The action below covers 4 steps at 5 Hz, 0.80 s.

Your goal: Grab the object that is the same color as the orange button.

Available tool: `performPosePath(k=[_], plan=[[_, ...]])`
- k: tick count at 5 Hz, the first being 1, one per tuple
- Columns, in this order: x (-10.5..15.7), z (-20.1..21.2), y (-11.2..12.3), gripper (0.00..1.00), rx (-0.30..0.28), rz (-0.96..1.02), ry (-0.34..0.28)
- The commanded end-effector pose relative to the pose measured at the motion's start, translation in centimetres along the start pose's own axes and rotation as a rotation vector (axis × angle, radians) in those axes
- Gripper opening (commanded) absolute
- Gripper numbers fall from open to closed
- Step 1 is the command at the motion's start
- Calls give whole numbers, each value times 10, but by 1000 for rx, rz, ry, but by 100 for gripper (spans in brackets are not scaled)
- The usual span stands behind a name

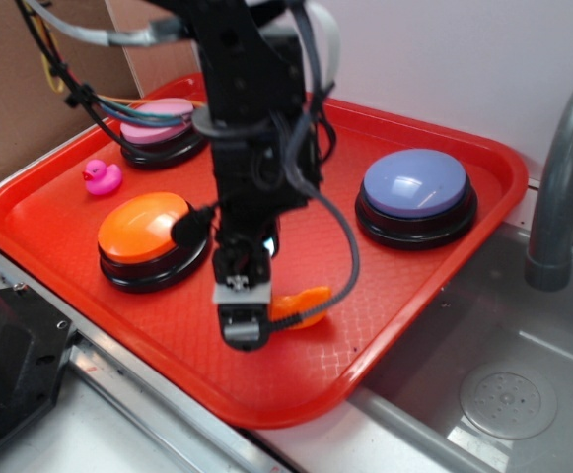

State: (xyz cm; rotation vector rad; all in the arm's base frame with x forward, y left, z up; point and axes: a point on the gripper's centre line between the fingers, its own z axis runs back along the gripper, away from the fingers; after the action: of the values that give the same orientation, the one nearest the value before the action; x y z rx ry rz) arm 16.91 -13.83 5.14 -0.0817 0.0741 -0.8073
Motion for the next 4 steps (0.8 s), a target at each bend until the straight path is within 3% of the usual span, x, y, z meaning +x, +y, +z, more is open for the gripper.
performPosePath(k=[1,2,3,4], plan=[[8,-15,11,100,7,25,24],[5,-20,18,78,24,65,51],[5,-20,17,0,50,84,63],[3,-17,14,0,73,94,75]])
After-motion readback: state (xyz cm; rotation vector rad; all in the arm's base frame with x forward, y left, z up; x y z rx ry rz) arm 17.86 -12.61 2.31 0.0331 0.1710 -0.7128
